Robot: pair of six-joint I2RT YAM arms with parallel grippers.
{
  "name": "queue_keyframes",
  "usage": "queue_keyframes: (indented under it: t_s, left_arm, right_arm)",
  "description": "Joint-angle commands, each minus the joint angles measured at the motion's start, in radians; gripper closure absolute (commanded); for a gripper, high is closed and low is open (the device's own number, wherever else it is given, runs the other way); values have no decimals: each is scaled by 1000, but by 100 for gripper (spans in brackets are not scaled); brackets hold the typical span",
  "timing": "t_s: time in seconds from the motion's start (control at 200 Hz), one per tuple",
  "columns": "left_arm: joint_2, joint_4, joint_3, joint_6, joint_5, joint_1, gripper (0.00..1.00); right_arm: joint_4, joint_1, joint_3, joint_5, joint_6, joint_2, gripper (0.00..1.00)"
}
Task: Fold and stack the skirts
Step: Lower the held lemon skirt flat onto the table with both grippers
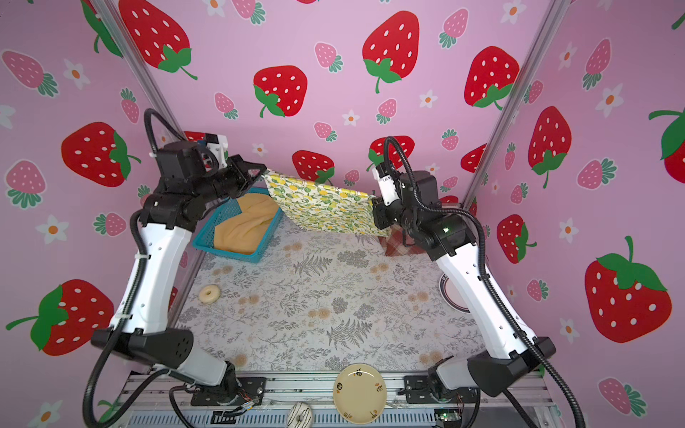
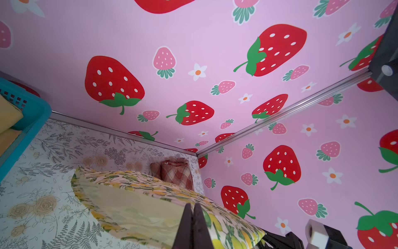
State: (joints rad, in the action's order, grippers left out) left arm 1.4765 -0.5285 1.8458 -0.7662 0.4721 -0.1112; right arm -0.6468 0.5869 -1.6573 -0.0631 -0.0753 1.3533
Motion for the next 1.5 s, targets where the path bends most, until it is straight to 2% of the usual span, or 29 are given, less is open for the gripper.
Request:
queue_keyframes:
  t_s: [0.0,0.17,0.26,0.325,0.425,0.535,0.86,1.006,1.071,1.131,1.156,1.206,1.236,1.291,1.331,1.391,1.496]
  left_arm:
    - [-99,176,-337,-22,-70,15,100]
    - [-304,291,-874,-92,-95,14,100]
    - [-410,284,-1044,-94,-131,19,100]
    - [-469,249,-1113,-83,-153,25,100]
    - [-530,181,-1174,-46,-193,30,100]
    - [-566,144,-1222,-27,-205,43,100]
    - [-620,58,-1267,17,-289,87,100]
    - [-664,22,-1297,20,-318,98,100]
    - [-706,-6,-1317,9,-328,103,100]
    - [-752,-45,-1327,-10,-382,106,100]
    - [-774,-61,-1331,-19,-393,105,96]
    - [-822,-86,-1338,-41,-410,105,76]
    - [-855,-93,-1343,-55,-417,105,60]
    - [-912,-114,-1346,-91,-438,106,43]
    - [-946,-125,-1343,-115,-456,106,33]
    - [-982,-129,-1331,-143,-469,105,25]
    - [-931,-20,-1320,-165,-384,105,13]
  right_arm:
    - [13,20,204,-54,-41,-73,99]
    - [193,111,610,-218,-185,-203,98]
    - [279,187,782,-245,-280,-244,98]
    - [312,246,872,-242,-336,-265,98]
    - [379,322,967,-238,-411,-290,97]
    - [445,402,1033,-243,-492,-318,91]
    - [541,558,1043,-222,-575,-250,83]
    - [581,610,1039,-208,-592,-215,71]
    - [561,623,1024,-165,-590,-228,61]
    - [527,623,1011,-103,-586,-262,50]
    - [506,623,1007,-70,-589,-278,42]
    - [460,614,994,3,-593,-305,25]
    - [437,601,989,32,-592,-319,16]
    - [401,570,981,78,-595,-334,1]
    - [376,540,977,98,-592,-337,0]
    - [357,484,977,114,-586,-339,0]
    - [360,346,988,51,-550,-310,0]
